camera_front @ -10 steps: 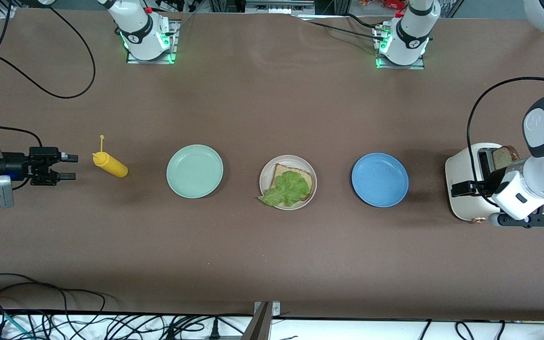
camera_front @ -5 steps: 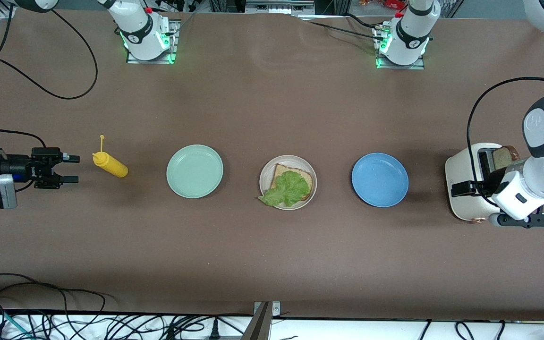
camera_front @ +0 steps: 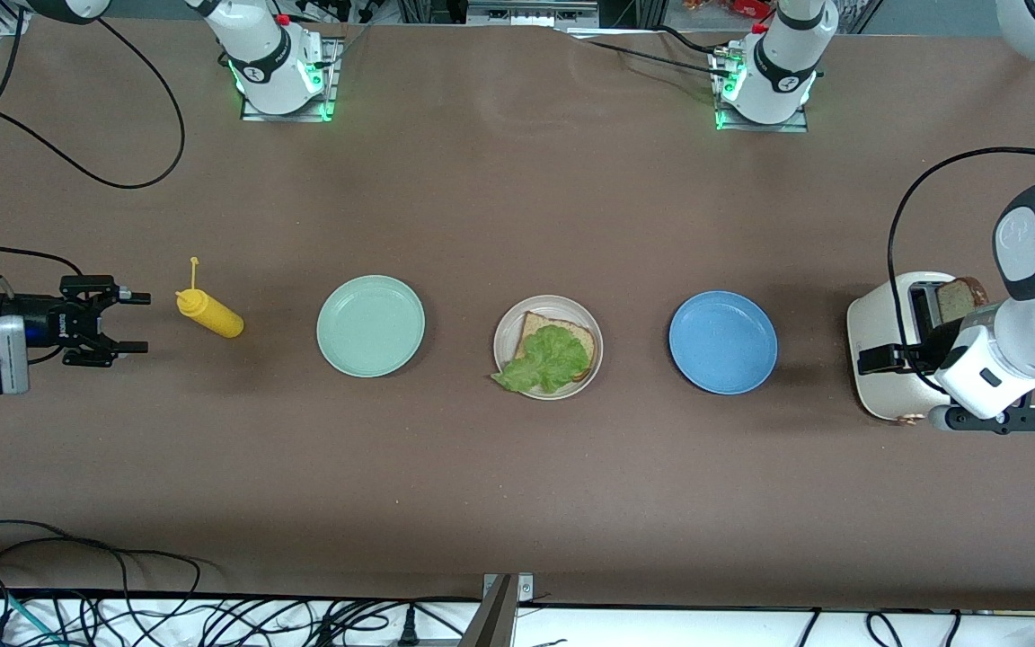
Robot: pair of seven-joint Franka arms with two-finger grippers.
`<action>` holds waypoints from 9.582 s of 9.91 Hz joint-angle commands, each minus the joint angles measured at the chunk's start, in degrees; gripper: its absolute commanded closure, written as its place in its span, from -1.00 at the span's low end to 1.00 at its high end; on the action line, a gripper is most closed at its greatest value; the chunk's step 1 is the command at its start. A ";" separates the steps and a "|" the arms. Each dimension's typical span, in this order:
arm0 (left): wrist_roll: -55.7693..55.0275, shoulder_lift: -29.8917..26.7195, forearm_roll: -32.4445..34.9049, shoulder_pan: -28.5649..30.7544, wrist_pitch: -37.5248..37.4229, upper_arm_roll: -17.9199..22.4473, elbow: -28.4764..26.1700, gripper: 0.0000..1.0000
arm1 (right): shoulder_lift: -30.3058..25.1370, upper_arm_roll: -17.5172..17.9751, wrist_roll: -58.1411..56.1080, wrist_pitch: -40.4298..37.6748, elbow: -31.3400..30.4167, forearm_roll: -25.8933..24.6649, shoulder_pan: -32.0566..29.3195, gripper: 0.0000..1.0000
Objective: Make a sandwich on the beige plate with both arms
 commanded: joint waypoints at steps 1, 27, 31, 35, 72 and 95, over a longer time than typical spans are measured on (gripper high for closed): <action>-0.27 -0.31 2.18 -0.19 -0.54 -0.16 -0.22 -1.00 | 0.03 0.48 -10.60 1.36 -1.83 0.36 -0.92 -1.00; -0.44 -0.22 2.18 -0.19 -0.54 -0.16 -0.57 -1.00 | 7.59 4.61 -46.97 1.53 -11.59 5.63 -4.09 1.00; -0.44 -0.23 2.18 -0.19 -0.54 -0.16 -0.57 -1.00 | 4.42 4.44 -31.96 3.55 -3.98 5.11 1.78 1.00; -0.44 -0.23 2.18 -0.28 -0.54 -0.16 -0.57 -1.00 | 3.11 4.17 -17.02 8.80 5.97 1.78 8.38 1.00; 24.52 -8.49 9.39 14.57 3.53 -0.95 -13.44 1.00 | 6.21 3.91 55.13 34.05 14.61 -72.11 57.37 1.00; 18.02 16.11 -66.63 -14.15 7.69 -2.53 -4.18 1.00 | 7.76 3.91 -49.40 1.97 -10.71 8.45 -0.83 1.00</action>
